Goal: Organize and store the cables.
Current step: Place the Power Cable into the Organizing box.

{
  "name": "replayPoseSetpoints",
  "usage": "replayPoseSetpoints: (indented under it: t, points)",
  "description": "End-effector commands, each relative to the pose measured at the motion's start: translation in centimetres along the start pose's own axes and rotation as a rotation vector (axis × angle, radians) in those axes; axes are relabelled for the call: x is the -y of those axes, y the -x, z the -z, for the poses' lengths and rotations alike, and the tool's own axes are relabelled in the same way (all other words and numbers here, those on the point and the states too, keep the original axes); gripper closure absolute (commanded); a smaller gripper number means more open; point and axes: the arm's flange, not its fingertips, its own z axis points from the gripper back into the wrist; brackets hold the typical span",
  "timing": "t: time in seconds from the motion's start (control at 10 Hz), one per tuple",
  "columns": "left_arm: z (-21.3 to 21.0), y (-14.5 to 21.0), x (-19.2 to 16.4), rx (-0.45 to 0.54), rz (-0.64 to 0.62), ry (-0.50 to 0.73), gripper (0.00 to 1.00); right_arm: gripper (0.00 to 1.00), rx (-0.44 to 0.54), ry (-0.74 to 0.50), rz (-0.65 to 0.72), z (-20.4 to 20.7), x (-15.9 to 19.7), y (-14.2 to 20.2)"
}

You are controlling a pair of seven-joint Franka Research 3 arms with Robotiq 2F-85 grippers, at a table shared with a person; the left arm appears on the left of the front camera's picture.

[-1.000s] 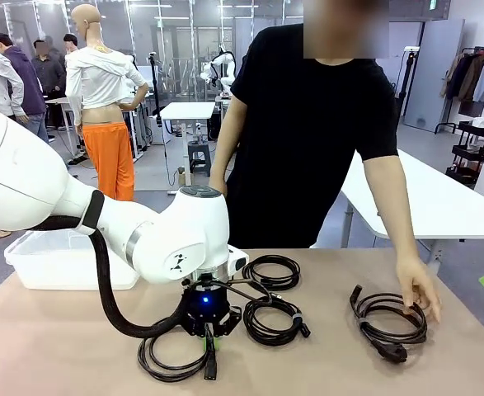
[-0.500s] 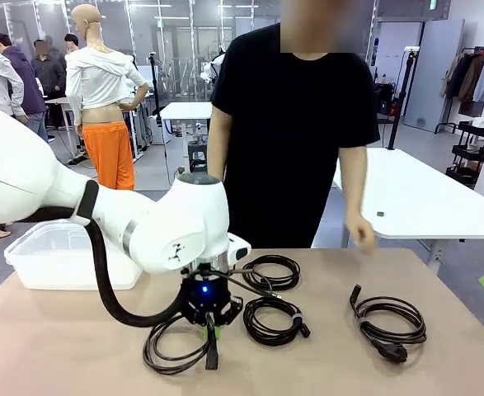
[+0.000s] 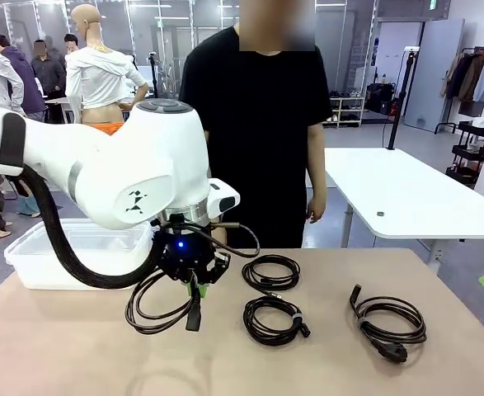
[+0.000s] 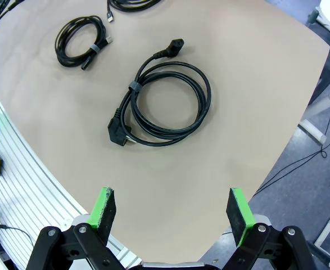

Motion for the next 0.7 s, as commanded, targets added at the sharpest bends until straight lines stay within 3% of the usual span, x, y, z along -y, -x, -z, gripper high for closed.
replayPoseSetpoints:
  t: [0.0, 0.5, 0.6]
  points:
    - [0.57, -0.55, -0.06, -0.016, -0.007, 0.001, 1.00, 0.00, 0.012, -0.008, -0.003, 0.07, 0.09, -0.02]
    - [0.57, -0.55, -0.06, -0.016, -0.007, 0.001, 1.00, 0.00, 0.012, -0.008, -0.003, 0.07, 0.09, -0.02]
    - [1.05, -0.18, -0.37, -0.018, -0.010, -0.010, 0.83, 0.00, 0.012, -0.008, -0.003, 0.07, 0.09, -0.02]
